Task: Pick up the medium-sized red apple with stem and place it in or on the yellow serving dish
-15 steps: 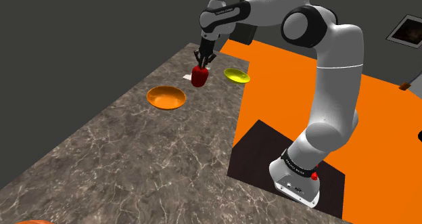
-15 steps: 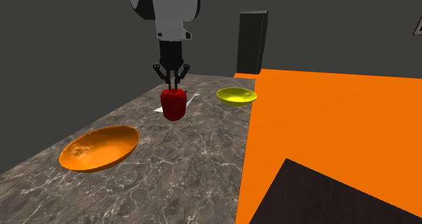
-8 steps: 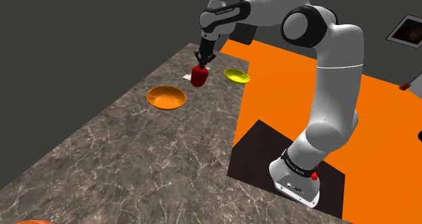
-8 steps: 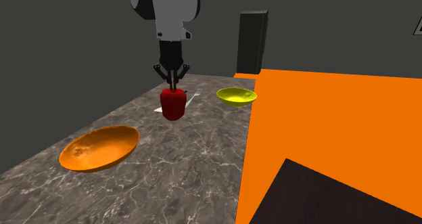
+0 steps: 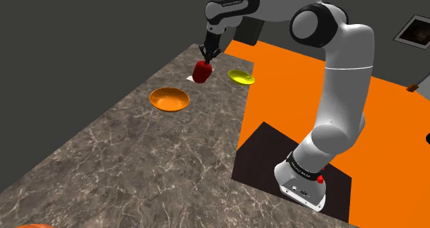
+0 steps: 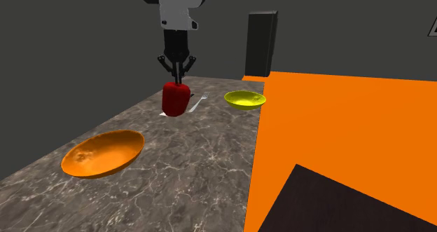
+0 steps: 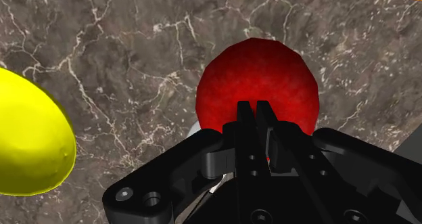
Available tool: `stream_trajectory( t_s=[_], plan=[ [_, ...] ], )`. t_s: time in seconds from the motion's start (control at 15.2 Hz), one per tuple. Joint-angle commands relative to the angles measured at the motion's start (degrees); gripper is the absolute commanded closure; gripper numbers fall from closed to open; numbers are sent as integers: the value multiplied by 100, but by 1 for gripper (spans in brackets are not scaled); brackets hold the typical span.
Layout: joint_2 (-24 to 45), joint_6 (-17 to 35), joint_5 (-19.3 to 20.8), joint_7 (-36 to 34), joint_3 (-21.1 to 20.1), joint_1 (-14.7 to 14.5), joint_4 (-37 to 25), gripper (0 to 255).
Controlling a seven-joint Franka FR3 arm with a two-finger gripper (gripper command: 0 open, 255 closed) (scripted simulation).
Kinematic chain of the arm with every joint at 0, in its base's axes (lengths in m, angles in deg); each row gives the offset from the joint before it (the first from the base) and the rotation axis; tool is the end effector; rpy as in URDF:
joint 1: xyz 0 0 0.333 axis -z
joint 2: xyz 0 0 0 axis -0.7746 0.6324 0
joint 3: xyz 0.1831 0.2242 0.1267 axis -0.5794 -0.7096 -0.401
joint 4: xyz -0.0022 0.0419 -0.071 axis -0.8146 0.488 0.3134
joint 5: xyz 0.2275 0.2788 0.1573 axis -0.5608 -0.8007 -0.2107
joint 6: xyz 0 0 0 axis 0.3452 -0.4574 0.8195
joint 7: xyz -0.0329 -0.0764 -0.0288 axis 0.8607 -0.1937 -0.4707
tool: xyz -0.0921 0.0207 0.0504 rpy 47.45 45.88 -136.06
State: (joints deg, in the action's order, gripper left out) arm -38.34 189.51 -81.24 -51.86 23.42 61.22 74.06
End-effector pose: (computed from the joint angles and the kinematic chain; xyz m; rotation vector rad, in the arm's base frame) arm 0.6732 -0.1534 0.3821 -2.9400 0.9229 0.0436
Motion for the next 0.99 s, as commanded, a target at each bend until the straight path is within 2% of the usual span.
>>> stream_trajectory(
  t_s=[0.0,0.92],
  plan=[
    [-43,-136,7,-19,0,-6,-93,255],
    [-204,-1129,39,-89,12,8,-928,255]
  ],
)
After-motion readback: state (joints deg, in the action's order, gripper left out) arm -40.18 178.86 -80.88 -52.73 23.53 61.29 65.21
